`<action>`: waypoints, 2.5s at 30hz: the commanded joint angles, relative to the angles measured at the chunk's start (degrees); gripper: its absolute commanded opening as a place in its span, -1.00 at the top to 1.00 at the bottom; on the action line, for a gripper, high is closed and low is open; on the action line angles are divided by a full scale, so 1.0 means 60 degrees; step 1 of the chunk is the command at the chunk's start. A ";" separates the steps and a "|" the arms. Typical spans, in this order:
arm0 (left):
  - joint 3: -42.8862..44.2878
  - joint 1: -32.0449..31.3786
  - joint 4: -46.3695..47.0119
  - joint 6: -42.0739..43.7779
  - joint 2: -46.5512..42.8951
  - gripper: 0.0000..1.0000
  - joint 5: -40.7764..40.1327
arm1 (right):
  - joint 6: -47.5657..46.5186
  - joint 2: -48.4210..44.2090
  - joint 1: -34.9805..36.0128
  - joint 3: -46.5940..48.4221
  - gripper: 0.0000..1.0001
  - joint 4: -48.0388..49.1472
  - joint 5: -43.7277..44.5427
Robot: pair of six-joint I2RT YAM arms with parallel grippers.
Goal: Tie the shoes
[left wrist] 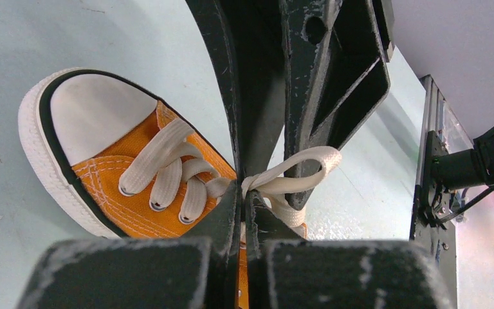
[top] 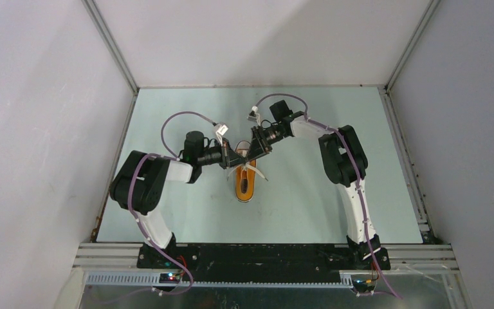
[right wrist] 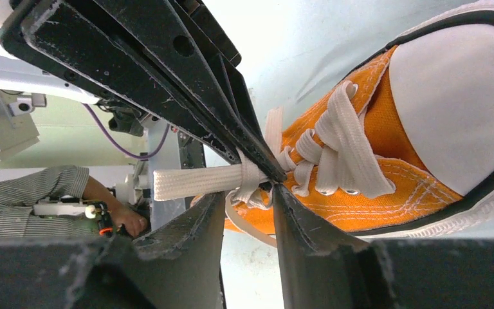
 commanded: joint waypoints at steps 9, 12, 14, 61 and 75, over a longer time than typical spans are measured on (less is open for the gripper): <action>0.0138 0.0077 0.0321 -0.0068 -0.0296 1.00 -0.0118 | 0.0444 0.0135 -0.0031 -0.0094 0.25 0.0475 -0.0402; 0.0117 0.0089 0.0313 -0.0061 -0.0308 1.00 -0.0090 | 0.0285 0.0074 -0.0226 -0.0156 0.24 0.0367 -0.0463; 0.0123 0.0106 0.0313 -0.0068 -0.0302 1.00 -0.0058 | -0.0016 -0.0028 -0.0295 -0.0188 0.26 0.0055 -0.0360; 0.0574 0.0223 -0.0232 -0.0357 -0.0015 0.82 0.0065 | -0.0814 0.0052 0.0022 0.0169 1.00 -0.0299 0.0066; 0.1728 0.0426 -0.4551 0.1748 -0.1448 0.08 0.0039 | -0.1532 -0.0395 -0.0298 0.0320 1.00 -0.1052 0.0876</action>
